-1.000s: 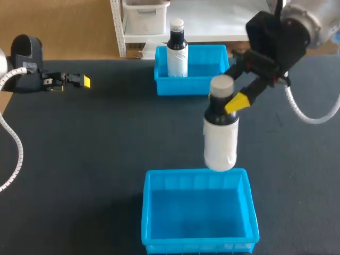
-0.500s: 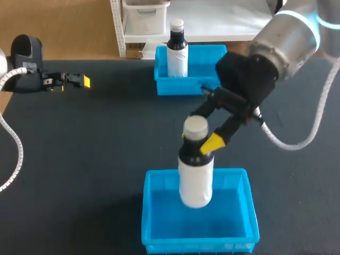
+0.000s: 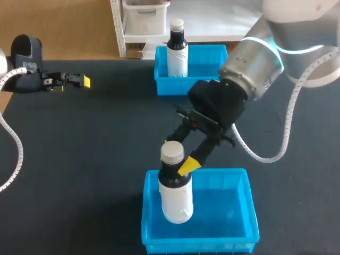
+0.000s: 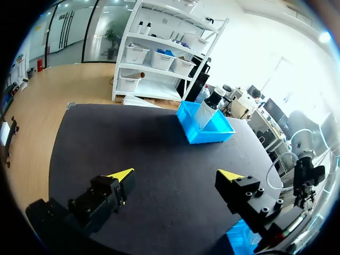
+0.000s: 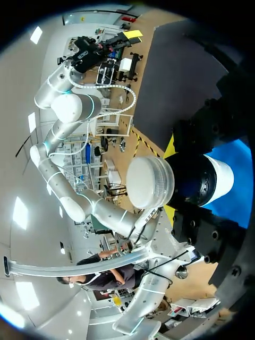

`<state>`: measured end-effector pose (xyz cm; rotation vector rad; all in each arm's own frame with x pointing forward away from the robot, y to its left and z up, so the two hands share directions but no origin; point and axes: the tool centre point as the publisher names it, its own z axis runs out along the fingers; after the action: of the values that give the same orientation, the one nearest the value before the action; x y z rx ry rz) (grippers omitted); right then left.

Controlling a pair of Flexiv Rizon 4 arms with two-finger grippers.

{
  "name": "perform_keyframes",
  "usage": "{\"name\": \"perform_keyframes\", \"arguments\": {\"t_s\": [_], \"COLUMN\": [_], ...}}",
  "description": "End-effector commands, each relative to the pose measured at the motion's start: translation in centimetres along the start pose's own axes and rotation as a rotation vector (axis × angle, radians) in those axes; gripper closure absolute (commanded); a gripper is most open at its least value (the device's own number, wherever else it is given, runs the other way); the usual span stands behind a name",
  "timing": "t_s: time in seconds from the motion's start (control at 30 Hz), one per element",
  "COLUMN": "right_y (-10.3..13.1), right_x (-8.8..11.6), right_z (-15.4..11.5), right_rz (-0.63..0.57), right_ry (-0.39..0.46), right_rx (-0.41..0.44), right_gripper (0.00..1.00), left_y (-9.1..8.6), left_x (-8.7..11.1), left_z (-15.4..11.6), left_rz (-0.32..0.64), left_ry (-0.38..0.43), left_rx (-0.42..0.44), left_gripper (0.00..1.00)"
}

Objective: Pick up the bottle, and place it in the far bin if it is heavy, or in the near bin if it is light.

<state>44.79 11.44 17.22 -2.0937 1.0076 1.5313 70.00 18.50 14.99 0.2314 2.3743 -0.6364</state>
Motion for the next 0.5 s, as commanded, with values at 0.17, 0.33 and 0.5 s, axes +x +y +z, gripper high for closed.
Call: {"name": "perform_keyframes", "arguments": {"t_s": [0.17,0.33,0.5], "right_y": [-1.4,-1.6,-1.8], "right_x": [1.2,1.9,2.7], "right_z": [-0.1,0.0,0.0], "right_rz": [-0.011,-0.017,-0.012], "right_ry": [-0.016,-0.013,-0.015], "right_rx": [-0.008,-0.007,-0.007], "right_gripper": [0.69,0.68,0.67], "left_y": [0.0,0.0,0.0], "left_x": [0.0,0.0,0.0], "left_z": [0.0,0.0,0.0], "left_rz": [0.000,0.000,0.000], "left_ry": [0.000,0.000,0.000], "left_rx": [0.000,0.000,0.000], "left_gripper": [0.00,0.00,0.00]}}
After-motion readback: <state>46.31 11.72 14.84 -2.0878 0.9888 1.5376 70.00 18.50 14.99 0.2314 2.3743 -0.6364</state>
